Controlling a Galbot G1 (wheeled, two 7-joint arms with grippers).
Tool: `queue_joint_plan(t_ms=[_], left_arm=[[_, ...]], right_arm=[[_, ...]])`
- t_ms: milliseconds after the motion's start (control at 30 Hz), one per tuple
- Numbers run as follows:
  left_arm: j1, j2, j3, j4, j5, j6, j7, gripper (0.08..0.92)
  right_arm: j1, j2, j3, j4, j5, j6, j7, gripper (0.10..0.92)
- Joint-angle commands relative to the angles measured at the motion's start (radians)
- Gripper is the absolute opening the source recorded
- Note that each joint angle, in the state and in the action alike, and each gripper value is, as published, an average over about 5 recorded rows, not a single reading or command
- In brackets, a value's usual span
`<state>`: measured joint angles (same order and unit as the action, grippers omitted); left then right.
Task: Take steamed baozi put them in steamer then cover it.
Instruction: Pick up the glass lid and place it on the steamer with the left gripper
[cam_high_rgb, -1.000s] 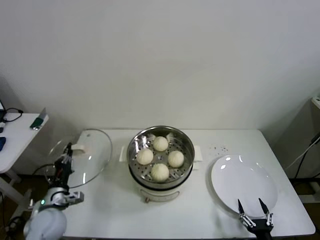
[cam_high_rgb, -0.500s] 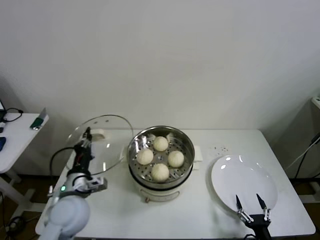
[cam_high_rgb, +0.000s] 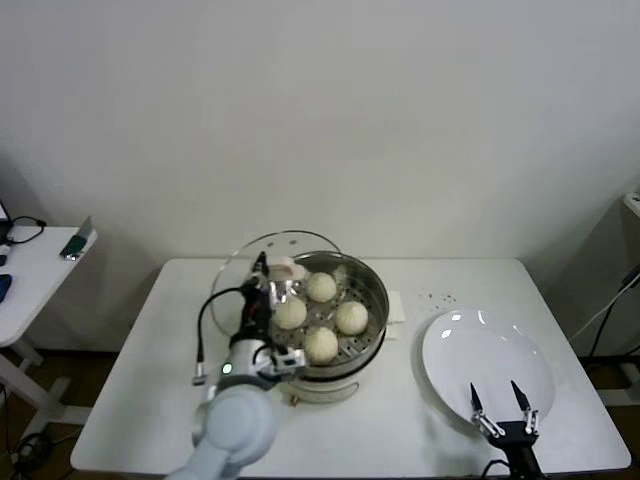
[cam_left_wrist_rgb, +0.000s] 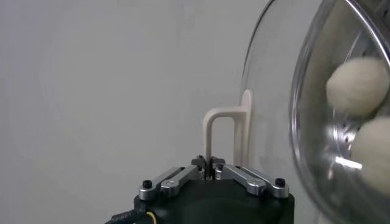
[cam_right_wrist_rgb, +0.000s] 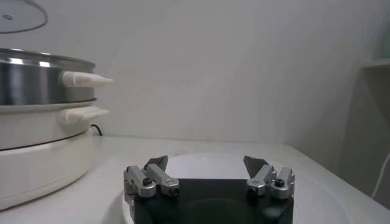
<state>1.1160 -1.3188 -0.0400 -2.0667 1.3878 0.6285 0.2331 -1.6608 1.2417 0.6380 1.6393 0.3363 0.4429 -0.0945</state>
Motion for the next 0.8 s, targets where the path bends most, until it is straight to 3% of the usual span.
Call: queue_joint_plan(t_ms=[33, 467, 800], left_arm=[[-0.067, -0.194, 0.157, 0.121, 0.168, 0.042, 0.040, 0.137], [-0.020, -0.250, 0.155, 0.214, 0.263, 0.018, 0.010, 0.137], [0.001, -0.245, 0.122, 0.253, 0.316, -0.009, -0.010, 0.137]], right_arm=[[0.017, 0.006, 0.005, -0.013, -0.004, 0.002, -0.002, 0.823], [0.015, -0.013, 0.006, -0.031, 0.000, 0.031, 0.002, 0.823], [0.020, -0.018, 0.006, -0.032, 0.002, 0.044, 0.005, 0.823]])
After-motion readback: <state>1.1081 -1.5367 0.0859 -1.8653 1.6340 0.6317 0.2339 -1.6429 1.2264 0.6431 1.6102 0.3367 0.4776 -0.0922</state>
